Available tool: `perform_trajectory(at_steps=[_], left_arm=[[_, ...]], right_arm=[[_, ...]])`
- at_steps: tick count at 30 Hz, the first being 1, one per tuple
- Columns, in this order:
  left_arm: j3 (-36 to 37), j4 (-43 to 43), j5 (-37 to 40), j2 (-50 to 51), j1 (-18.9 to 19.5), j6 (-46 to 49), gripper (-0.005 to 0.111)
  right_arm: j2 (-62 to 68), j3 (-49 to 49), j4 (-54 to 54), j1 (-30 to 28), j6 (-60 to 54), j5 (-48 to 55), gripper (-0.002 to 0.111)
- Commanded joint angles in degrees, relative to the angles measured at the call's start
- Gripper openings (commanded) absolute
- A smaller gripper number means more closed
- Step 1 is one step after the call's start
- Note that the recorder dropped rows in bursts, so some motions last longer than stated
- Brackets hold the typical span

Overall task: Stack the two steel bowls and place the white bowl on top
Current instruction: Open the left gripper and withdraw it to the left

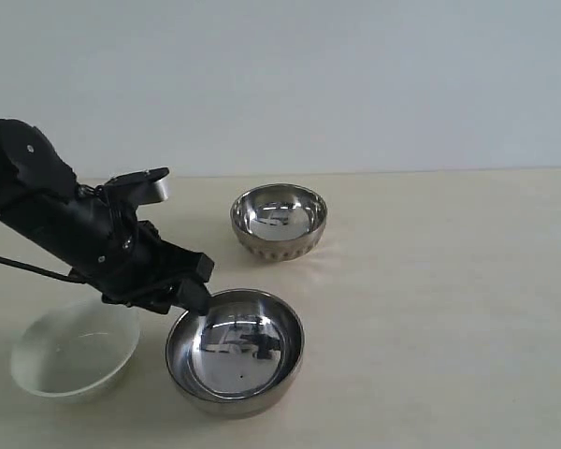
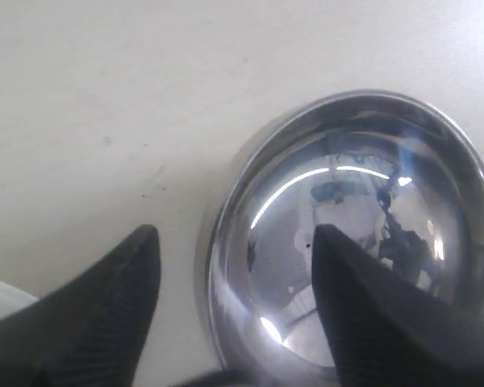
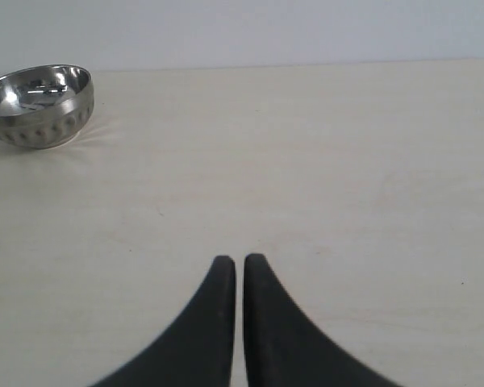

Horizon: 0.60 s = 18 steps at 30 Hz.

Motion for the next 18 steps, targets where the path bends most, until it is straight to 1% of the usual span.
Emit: perform_trajectory(at_steps=[1,6,9,11,12,13,14,15,16,17,18], left_arm=[[0.21,-0.8,1.68,-1.96,-0.31,0.3,0.053],[0.21,0.72,2.07,-5.69,-0.18,0.3,0.053],[0.21,3.89,2.0,-12.76,0.06,-0.19,0.053],[0.21,5.55,2.28,-17.96,1.35,-1.83,0.052],[0.21,6.92,2.87,-20.23,2.54,-3.7,0.048],[0.21,7.98,4.06,-22.3,4.05,-4.94,0.04],[0.21,8.41,5.16,-24.24,5.67,-5.09,0.028],[0.21,8.51,6.31,-25.28,6.86,-5.09,0.021],[0.21,8.69,7.65,-26.85,7.96,-5.09,0.009],[0.21,9.17,9.03,-28.79,9.33,-4.56,0.004],[0.97,10.04,9.03,-30.98,9.88,-4.56,0.004]], right_arm=[[-0.34,0.28,-0.13,-0.29,-0.23,-0.62,0.0],[-0.34,0.28,-0.13,-0.29,-0.23,-0.62,0.0],[-0.34,0.28,-0.13,-0.29,-0.23,-0.62,0.0],[-0.34,0.28,-0.13,-0.29,-0.23,-0.62,0.0],[-0.34,0.28,-0.13,-0.29,-0.23,-0.62,0.0],[-0.34,0.28,-0.13,-0.29,-0.23,-0.62,0.0],[-0.34,0.28,-0.13,-0.29,-0.23,-0.62,0.0],[-0.34,0.28,-0.13,-0.29,-0.23,-0.62,0.0],[-0.34,0.28,-0.13,-0.29,-0.23,-0.62,0.0],[-0.34,0.28,-0.13,-0.29,-0.23,-0.62,0.0],[-0.34,0.28,-0.13,-0.29,-0.23,-0.62,0.0]])
